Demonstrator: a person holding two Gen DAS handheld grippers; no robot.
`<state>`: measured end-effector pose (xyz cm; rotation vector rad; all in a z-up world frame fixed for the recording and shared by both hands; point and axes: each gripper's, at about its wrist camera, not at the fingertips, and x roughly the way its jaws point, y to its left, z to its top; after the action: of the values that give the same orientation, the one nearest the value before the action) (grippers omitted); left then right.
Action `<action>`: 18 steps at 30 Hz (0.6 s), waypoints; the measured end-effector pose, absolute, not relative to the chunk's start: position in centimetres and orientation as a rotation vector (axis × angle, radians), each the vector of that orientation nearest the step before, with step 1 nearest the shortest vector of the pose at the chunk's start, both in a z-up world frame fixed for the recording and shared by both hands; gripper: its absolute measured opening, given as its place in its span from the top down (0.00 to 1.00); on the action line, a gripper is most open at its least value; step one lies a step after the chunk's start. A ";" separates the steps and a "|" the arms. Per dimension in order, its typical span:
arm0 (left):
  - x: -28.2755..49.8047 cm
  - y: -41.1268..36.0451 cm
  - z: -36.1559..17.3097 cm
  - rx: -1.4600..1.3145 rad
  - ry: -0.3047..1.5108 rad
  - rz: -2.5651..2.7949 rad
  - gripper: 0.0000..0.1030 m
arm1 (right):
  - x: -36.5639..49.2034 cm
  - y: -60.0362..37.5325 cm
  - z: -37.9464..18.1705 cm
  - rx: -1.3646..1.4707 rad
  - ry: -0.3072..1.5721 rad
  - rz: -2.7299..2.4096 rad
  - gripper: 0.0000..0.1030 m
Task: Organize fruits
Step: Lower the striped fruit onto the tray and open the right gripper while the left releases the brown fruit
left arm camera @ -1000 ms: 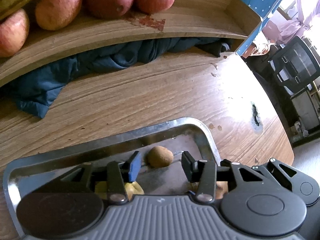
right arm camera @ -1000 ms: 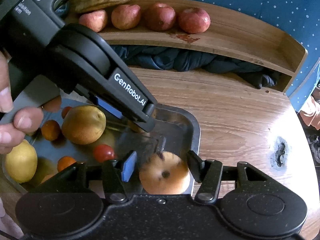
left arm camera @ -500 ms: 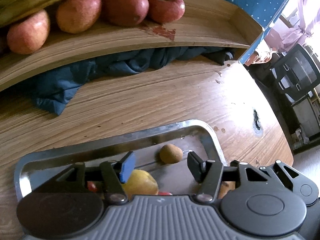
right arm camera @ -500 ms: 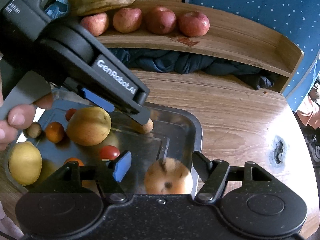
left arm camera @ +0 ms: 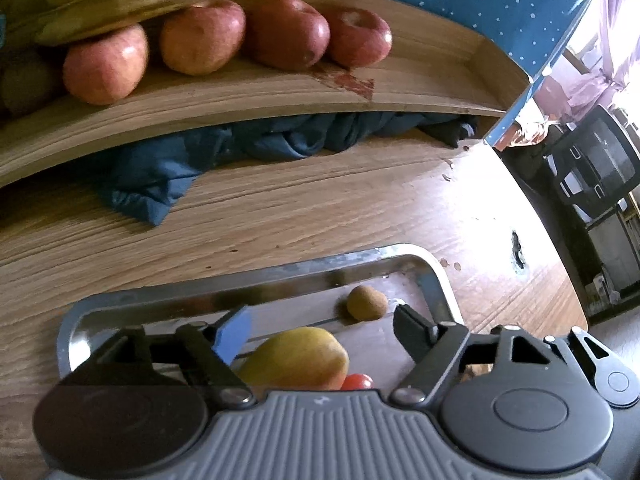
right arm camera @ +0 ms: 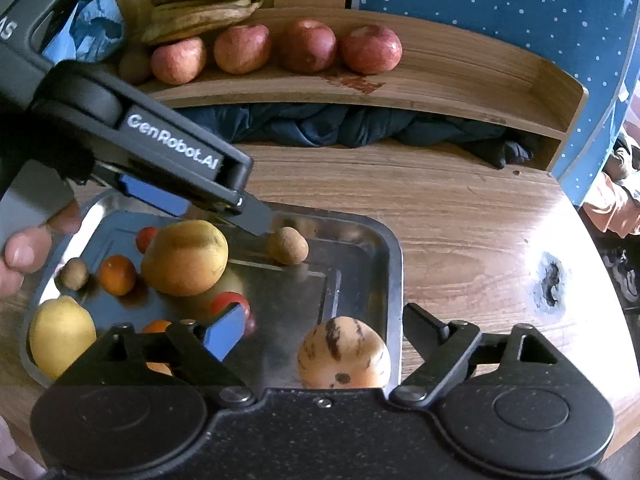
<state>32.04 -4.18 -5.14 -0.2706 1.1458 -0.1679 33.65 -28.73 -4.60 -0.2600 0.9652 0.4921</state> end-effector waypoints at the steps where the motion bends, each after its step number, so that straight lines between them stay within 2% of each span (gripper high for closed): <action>1: 31.9 -4.0 -5.1 -0.272 1.143 -0.160 0.15 | 33.6 -28.7 -4.6 -0.259 0.964 0.488 0.13; 9: 31.5 -2.6 -4.6 -0.280 1.117 -0.106 0.05 | 33.5 -28.6 -4.3 -0.246 0.960 0.443 0.07; 18: 30.2 -1.4 -3.6 -0.260 1.058 -0.071 0.00 | 33.1 -28.8 -3.8 -0.205 0.960 0.388 0.02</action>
<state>30.20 -1.44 -3.64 -0.2601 1.0579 -0.0710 33.07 -28.83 -3.80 -0.2047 0.9600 0.3879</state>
